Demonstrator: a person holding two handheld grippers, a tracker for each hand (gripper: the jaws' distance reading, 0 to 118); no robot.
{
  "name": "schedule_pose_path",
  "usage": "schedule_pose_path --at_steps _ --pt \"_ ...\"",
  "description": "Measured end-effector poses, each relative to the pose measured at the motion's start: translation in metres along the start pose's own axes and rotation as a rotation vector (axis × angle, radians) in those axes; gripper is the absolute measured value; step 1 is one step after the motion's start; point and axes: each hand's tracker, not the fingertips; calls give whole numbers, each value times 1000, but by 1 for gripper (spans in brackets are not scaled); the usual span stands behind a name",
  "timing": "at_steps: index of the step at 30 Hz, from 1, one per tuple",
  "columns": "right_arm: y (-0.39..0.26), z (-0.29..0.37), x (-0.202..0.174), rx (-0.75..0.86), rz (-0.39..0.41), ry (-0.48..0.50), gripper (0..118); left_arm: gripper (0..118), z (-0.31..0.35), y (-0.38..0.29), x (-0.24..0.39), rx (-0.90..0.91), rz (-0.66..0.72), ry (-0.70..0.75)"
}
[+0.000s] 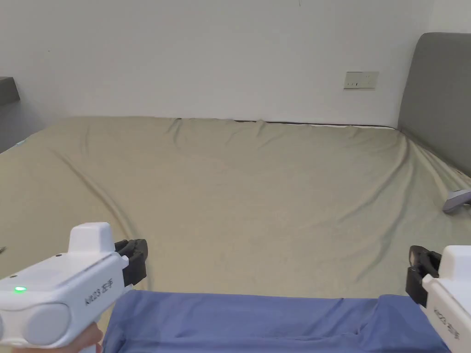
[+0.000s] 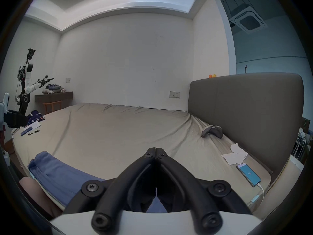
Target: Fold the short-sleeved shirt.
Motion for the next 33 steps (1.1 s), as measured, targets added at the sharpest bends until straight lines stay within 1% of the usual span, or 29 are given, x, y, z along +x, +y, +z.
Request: schedule_pose_path --at_steps 1,2,3,5,6,7,8,9,10,11,12,13,16,18,20,21,22,23,25,26,27,28,29,30,31,32,33 --pt "-1 1 3 -6 -1 4 0 0 1 5 -9 -34 14 -42" --pt "-3 1 5 -14 -3 8 0 0 1 8 -17 -74 23 -53" --pt "-4 1 6 -30 -13 16 0 0 1 13 -31 -112 87 -70" --pt "-6 0 10 -52 -40 24 0 0 -13 16 -68 -259 233 -187" --pt "-7 -1 13 -73 -71 31 0 4 -23 14 -87 -341 273 -224" --pt "-6 -1 15 -72 -82 37 0 15 -29 9 -97 -402 275 -225" --pt "-5 -1 14 -75 -90 46 0 27 -36 2 -110 -413 272 -194" --pt "-5 -1 15 -83 -101 62 0 44 -46 -5 -126 -444 298 -179" --pt "-8 -2 14 -128 -135 78 0 73 -56 -12 -142 -504 334 -194" --pt "-7 -1 14 -100 -103 62 0 92 -62 -18 -151 -537 416 -207" --pt "-4 1 8 -94 -88 54 0 106 -69 -27 -163 -547 484 -243" --pt "-5 1 8 -97 -88 57 0 112 -74 -35 -172 -550 540 -268" --pt "-7 1 6 -117 -109 69 0 112 -92 -55 -187 -575 641 -328" --pt "-10 -1 5 -136 -113 69 0 112 -100 -65 -187 -575 634 -329" --pt "-12 -4 3 -154 -111 71 0 112 -110 -75 -182 -599 680 -327" --pt "-14 -5 2 -162 -111 71 0 112 -111 -74 -178 -529 705 -404" --pt "-15 -7 2 -172 -112 72 0 112 -117 -72 -173 -507 724 -436" --pt "-16 -8 2 -182 -114 76 0 112 -123 -74 -168 -557 744 -423" --pt "-17 -12 1 -195 -125 78 0 112 -130 -76 -150 -542 726 -472" --pt "-17 -13 1 -203 -129 82 0 109 -131 -73 -140 -543 654 -488" --pt "-17 -14 0 -206 -129 84 0 95 -137 -72 -137 -576 615 -502" --pt "-18 -15 -1 -209 -125 84 0 44 -144 -76 -127 -637 580 -441" --pt "-18 -16 -1 -212 -119 86 0 6 -149 -81 -120 -653 527 -355" --pt "-18 -16 -2 -213 -114 87 0 6 -153 -89 -115 -675 485 -305" --pt "-18 -16 -2 -215 -109 89 0 6 -154 -86 -122 -657 535 -389" --pt "-18 -17 -2 -215 -107 91 0 6 -154 -81 -125 -659 571 -415" --pt "-18 -16 -2 -212 -104 90 0 6 -152 -76 -125 -657 574 -401"
